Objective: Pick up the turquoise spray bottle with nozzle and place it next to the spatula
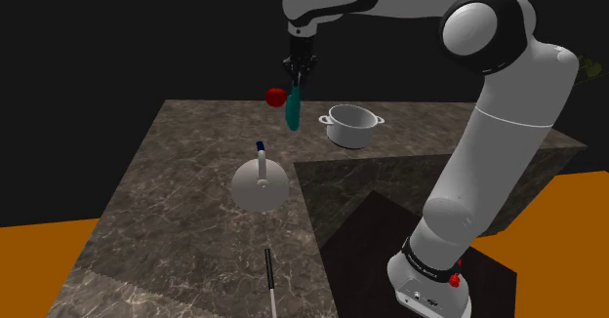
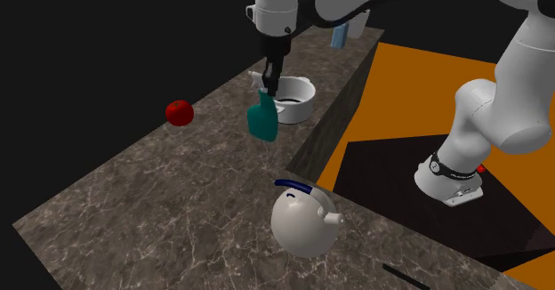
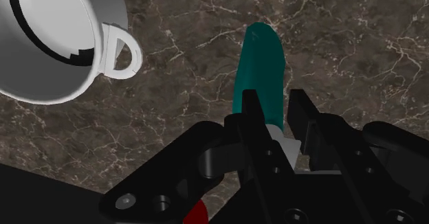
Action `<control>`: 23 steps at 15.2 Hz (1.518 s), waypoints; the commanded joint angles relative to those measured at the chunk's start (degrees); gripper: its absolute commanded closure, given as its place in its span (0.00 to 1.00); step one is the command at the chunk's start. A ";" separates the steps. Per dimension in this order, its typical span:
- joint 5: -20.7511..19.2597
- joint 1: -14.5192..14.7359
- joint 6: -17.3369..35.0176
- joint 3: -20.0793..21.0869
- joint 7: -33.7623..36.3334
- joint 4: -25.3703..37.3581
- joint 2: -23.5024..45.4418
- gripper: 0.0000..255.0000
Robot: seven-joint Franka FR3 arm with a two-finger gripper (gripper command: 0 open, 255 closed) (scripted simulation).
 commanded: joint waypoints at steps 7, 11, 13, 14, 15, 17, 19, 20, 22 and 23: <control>0.15 0.03 -6.41 0.01 -0.67 6.70 0.27 1.00; 0.19 0.07 -9.66 0.03 -0.96 10.49 0.80 1.00; 0.20 0.09 -11.32 0.04 -1.10 12.52 1.16 1.00; 0.20 0.10 -12.16 0.05 -1.18 13.58 1.37 1.00; 0.20 0.11 -13.02 0.05 -1.25 14.66 1.60 1.00; 0.20 0.14 -14.76 0.06 -1.40 16.92 2.11 1.00; 0.19 0.17 -16.54 0.07 -1.55 19.31 2.71 1.00; 0.18 0.18 -17.45 0.08 -1.63 20.56 3.04 1.00; 0.16 0.22 -19.32 0.08 -1.79 23.18 3.79 1.00; 0.14 0.24 -20.28 0.09 -1.87 24.56 4.21 1.00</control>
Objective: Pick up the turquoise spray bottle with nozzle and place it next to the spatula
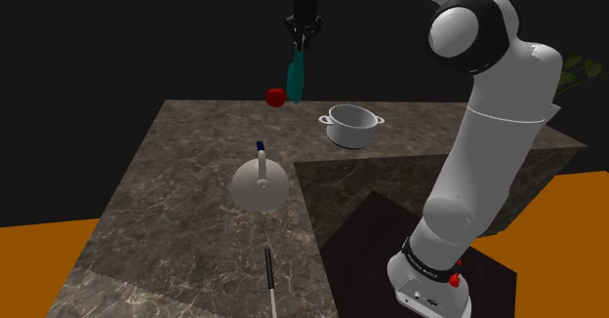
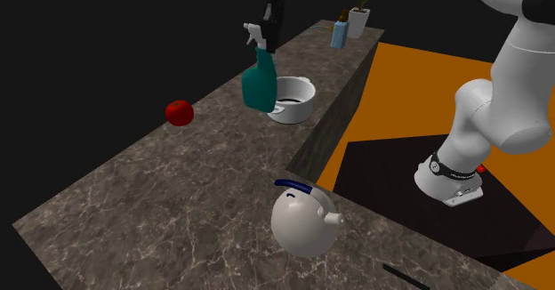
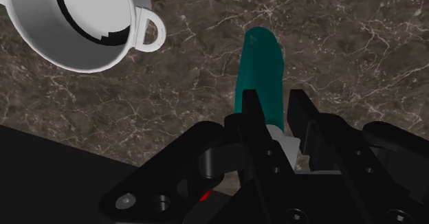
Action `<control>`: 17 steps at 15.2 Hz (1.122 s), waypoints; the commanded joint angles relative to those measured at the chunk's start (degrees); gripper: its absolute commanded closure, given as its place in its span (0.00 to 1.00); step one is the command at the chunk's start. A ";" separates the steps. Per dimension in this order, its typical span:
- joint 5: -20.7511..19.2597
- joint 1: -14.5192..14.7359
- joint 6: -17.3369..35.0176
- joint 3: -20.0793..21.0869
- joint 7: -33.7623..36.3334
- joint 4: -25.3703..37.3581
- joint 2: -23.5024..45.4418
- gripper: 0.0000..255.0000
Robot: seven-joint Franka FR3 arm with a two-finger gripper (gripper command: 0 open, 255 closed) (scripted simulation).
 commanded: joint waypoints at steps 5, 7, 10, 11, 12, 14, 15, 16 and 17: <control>-0.12 0.13 -6.21 0.01 -0.56 9.25 3.03 1.00; -0.19 0.20 -8.49 0.00 -0.76 12.90 4.39 1.00; -0.33 0.32 -12.31 -0.02 -1.11 19.31 6.96 1.00; -0.39 0.37 -13.75 -0.03 -1.25 21.82 8.03 1.00; -0.46 0.44 -15.31 -0.05 -1.40 24.62 9.25 1.00; -0.49 0.87 -14.41 0.18 -0.64 20.54 6.15 1.00; -0.47 1.27 -12.93 0.44 0.19 15.59 2.76 1.00; -0.45 1.67 -11.80 0.71 1.00 11.37 -0.25 1.00; -0.41 2.06 -10.92 1.00 1.81 7.69 -2.97 1.00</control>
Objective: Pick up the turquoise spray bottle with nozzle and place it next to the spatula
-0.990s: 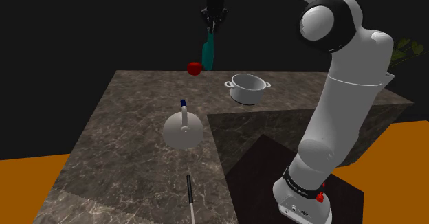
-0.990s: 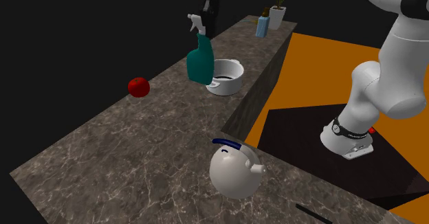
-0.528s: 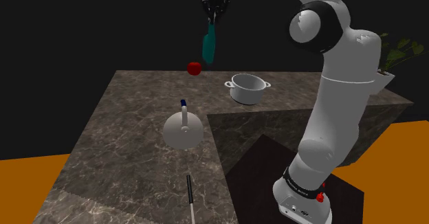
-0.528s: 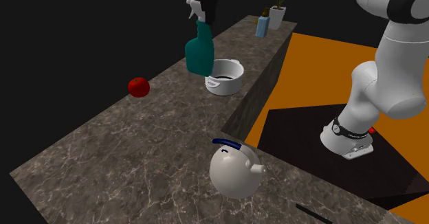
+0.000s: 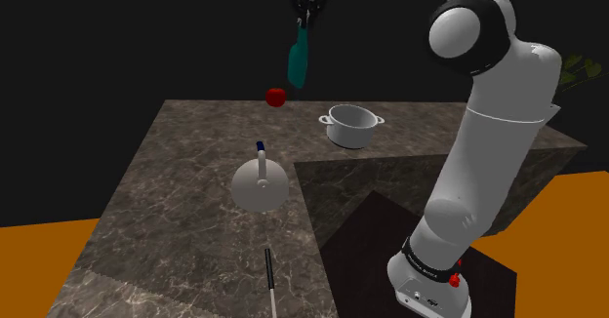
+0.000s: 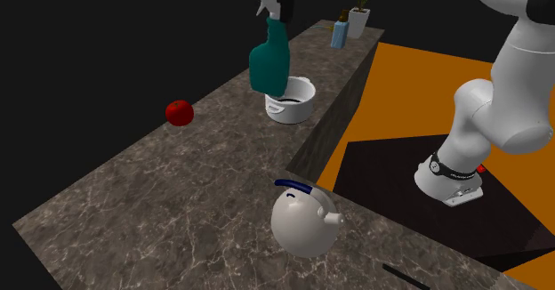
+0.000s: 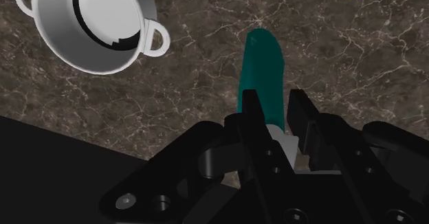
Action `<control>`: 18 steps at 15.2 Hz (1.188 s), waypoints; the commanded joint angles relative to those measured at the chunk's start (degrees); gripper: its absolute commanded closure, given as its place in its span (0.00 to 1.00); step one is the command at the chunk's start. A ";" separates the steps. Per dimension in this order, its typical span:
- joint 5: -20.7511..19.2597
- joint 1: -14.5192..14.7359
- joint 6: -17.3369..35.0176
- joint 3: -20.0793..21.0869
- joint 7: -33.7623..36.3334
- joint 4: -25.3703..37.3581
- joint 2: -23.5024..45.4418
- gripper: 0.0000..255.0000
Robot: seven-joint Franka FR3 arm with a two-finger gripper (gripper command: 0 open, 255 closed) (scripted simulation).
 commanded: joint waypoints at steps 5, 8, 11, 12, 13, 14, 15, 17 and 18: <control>0.46 2.17 3.44 2.03 4.76 -18.44 -14.51 1.00; 0.98 3.26 3.70 3.30 7.21 -24.73 -20.30 1.00; 1.73 4.33 3.41 4.73 9.71 -29.93 -25.56 1.00; 2.04 4.68 3.21 5.24 10.55 -31.45 -27.22 1.00; 2.37 5.03 2.97 5.76 11.41 -32.88 -28.83 1.00; 2.73 5.38 2.68 6.31 12.27 -34.23 -30.39 1.00; 3.11 5.74 2.36 6.87 13.15 -35.48 -31.91 1.00; 3.97 6.45 1.61 8.05 14.93 -37.74 -34.82 1.00; 4.44 6.80 1.18 8.66 15.84 -38.75 -36.22 1.00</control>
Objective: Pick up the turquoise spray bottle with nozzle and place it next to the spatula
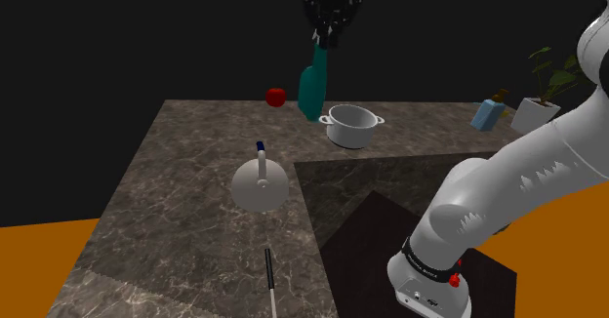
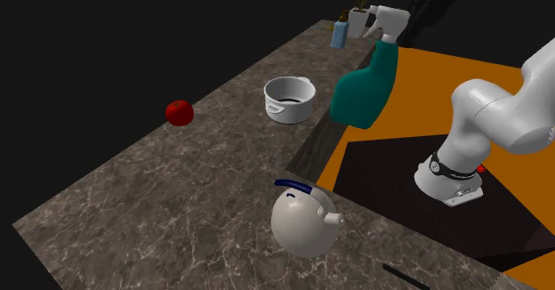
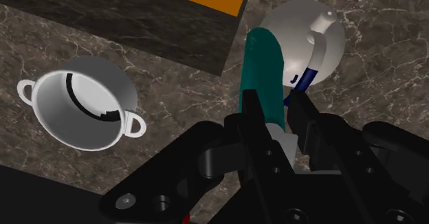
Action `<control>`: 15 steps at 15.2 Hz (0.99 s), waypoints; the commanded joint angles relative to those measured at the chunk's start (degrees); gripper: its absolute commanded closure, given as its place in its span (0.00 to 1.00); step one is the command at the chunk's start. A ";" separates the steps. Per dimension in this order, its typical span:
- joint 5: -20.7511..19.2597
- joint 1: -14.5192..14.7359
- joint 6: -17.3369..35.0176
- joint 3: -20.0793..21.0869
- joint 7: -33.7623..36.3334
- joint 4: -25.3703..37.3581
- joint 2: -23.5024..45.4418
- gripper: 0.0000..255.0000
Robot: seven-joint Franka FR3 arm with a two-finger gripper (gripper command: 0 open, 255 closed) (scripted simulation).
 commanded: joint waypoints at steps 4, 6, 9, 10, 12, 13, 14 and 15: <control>2.64 1.80 -2.48 3.24 4.76 -4.42 -6.74 1.00; 3.87 2.52 -3.59 4.63 6.74 -5.62 -9.05 1.00; 5.91 3.55 -5.36 6.86 9.84 -6.92 -12.18 1.00; 6.64 3.87 -5.97 7.64 10.90 -7.21 -13.13 1.00; 8.18 4.49 -7.21 9.25 13.08 -7.60 -14.89 1.00; 8.99 4.77 -7.84 10.09 14.20 -7.70 -15.71 1.00; 9.81 5.05 -8.47 10.93 15.34 -7.73 -16.47 1.00; 10.65 5.32 -9.10 11.79 16.50 -7.70 -17.19 1.00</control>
